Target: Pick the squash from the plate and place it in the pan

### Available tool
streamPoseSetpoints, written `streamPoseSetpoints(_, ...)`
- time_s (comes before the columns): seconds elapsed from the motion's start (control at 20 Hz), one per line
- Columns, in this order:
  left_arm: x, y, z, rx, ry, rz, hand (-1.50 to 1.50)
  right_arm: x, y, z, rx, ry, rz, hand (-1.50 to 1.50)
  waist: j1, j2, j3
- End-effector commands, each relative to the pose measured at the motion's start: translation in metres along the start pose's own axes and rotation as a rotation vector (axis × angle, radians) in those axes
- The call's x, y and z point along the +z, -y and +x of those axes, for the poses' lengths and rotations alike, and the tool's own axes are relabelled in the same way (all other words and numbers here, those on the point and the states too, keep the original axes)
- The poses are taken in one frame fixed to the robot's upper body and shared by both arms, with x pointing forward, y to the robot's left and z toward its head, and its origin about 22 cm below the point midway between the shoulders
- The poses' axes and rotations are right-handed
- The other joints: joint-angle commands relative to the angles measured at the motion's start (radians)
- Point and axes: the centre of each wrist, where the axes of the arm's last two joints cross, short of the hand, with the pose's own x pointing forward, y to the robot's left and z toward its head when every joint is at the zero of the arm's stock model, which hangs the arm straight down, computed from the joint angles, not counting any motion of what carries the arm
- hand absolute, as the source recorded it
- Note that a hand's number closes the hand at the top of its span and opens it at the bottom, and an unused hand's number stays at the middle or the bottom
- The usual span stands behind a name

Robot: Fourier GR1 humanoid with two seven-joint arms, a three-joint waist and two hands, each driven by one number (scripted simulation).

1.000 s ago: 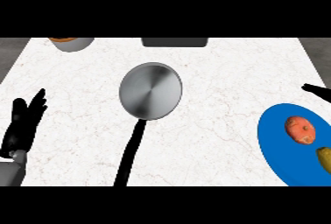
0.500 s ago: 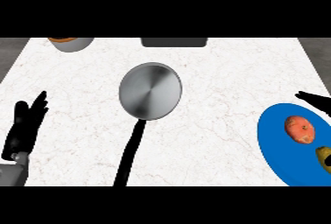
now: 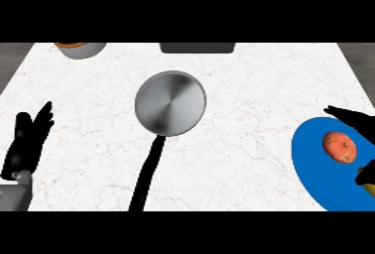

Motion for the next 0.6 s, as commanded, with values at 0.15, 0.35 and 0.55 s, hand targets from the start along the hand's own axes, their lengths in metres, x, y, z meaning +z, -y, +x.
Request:
streamPoseSetpoints(0.15,-0.012,0.014,-0.005,-0.009,0.007,-0.007,0.00,-0.015,-0.019,0.000,0.015,0.005,0.001,-1.50,-0.003,0.001,0.000)
streamPoseSetpoints(0.35,0.000,0.001,-0.024,-0.013,0.006,0.012,0.00,-0.005,-0.013,-0.024,0.007,-0.034,0.028,-1.50,-0.001,0.000,0.000)
streamPoseSetpoints(0.55,-0.018,-0.014,-0.006,0.007,0.007,0.010,0.00,-0.024,-0.028,-0.008,0.008,-0.043,0.034,-1.50,-0.002,0.001,0.000)
